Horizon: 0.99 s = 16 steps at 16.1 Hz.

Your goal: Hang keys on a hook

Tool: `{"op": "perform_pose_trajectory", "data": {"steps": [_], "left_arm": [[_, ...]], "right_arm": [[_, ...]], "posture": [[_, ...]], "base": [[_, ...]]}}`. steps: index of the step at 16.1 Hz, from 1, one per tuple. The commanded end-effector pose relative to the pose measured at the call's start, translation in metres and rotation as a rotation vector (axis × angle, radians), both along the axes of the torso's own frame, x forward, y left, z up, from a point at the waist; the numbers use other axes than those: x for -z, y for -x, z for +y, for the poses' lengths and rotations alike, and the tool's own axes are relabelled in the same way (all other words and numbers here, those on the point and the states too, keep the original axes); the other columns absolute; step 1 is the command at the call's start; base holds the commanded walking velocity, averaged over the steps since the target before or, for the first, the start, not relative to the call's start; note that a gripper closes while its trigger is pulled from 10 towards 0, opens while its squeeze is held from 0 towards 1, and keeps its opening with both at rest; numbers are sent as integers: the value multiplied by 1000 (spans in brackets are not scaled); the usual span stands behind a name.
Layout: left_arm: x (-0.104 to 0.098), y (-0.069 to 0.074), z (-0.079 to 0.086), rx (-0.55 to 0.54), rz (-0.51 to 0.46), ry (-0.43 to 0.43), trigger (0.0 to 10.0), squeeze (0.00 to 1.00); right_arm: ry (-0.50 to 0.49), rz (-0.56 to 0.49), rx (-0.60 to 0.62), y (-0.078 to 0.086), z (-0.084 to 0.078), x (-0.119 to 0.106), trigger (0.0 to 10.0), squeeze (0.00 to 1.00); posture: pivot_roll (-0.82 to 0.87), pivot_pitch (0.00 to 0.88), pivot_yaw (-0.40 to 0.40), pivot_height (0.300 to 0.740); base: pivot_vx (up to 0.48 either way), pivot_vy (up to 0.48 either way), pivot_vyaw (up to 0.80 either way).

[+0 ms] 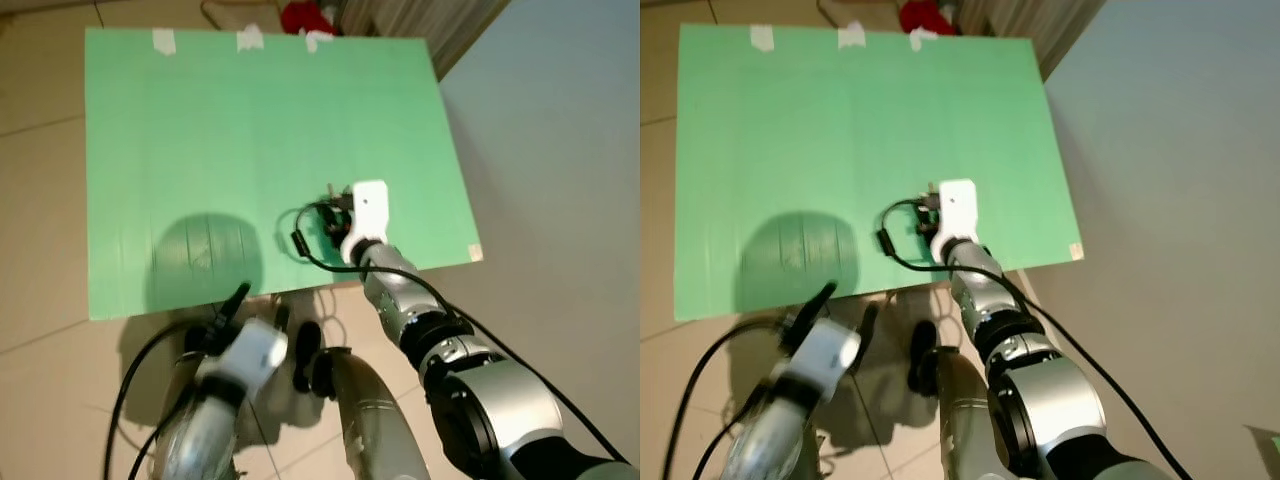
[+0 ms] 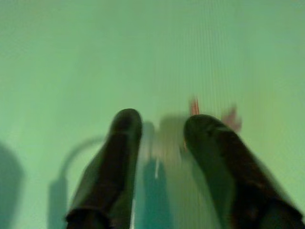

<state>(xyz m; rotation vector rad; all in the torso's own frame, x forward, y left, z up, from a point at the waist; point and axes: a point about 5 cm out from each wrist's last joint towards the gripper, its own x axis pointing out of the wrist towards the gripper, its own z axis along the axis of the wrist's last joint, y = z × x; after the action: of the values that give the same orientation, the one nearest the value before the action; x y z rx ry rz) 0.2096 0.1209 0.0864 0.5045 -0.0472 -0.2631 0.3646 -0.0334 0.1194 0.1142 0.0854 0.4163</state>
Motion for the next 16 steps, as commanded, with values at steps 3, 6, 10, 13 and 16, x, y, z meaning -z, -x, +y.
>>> {"op": "perform_pose_trajectory", "data": {"steps": [3, 6, 10, 13, 16], "left_arm": [[10, 2, -4, 24, 50, 26, 10000, 0], [10, 2, -4, 24, 50, 26, 10000, 0], [10, 2, -4, 24, 50, 26, 10000, 0], [10, 2, -4, 24, 50, 26, 10000, 0], [10, 2, -4, 24, 50, 26, 10000, 0]], "right_arm": [[-9, 25, -20, 13, 4, 18, 10000, 1000], [-9, 25, -20, 13, 4, 18, 10000, 1000], [-9, 25, -20, 13, 4, 18, 10000, 1000], [-9, 25, -20, 13, 4, 18, 10000, 1000], [-9, 25, -20, 13, 4, 18, 10000, 1000]], "posture": [[178, 307, -259, 740], [178, 307, -259, 740], [178, 307, -259, 740], [178, 307, -259, 740], [178, 307, -259, 740]], "base": [[0, 0, 0], [0, 0, 0], [0, 0, 0], [0, 0, 0], [0, 0, 0]]}}
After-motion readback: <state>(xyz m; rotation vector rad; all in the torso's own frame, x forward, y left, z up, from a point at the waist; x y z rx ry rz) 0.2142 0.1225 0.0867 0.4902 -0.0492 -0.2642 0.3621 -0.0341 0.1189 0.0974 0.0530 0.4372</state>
